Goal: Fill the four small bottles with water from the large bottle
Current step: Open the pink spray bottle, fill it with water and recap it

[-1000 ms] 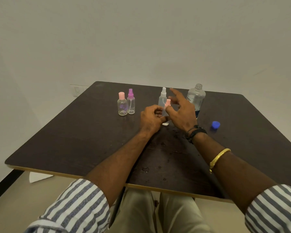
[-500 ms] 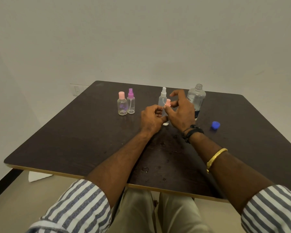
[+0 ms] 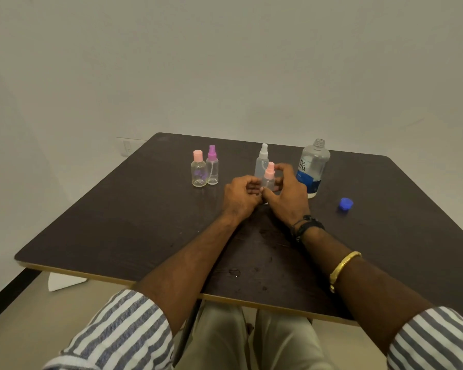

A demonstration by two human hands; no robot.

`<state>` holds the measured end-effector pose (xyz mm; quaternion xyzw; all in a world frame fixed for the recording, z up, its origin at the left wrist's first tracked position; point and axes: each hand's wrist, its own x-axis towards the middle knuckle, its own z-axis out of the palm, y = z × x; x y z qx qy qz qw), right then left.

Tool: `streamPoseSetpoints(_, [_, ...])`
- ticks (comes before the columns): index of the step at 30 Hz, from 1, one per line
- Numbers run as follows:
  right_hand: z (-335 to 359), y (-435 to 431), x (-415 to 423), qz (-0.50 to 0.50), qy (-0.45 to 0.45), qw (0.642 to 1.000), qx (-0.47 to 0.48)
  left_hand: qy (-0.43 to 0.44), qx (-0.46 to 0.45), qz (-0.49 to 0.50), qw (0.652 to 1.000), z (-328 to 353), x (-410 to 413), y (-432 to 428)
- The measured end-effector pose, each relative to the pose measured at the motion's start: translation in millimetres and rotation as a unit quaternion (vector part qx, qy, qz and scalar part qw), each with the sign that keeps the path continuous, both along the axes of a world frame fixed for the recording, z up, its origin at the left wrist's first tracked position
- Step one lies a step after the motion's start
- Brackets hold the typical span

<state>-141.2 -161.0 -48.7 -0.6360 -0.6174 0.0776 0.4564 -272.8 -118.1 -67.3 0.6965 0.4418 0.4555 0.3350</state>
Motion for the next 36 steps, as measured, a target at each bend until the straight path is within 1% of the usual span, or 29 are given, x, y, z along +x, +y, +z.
streamPoseSetpoints(4, [3, 7, -9, -0.003, 0.011, 1.0, 0.009, -0.025, -0.016, 0.004, 1.0, 2, -12, 4])
streamPoseSetpoints(7, [11, 19, -18, -0.01, 0.026, 0.999, 0.016, -0.035, -0.01, 0.021, 0.999, 7, -21, 9])
streamPoseSetpoints(16, [15, 58, -41, -0.036, 0.006, 0.999, 0.006, -0.031, 0.001, 0.078, 0.997, 8, -51, 22])
streamPoseSetpoints(22, [5, 72, -56, -0.046, -0.016, 0.999, -0.02, -0.04, -0.003, 0.072, 0.997, 2, -62, 27])
streamPoseSetpoints(36, [-1, 69, -60, -0.052, -0.028, 0.998, -0.027, -0.051, 0.001, 0.067, 0.996, -5, -62, 28])
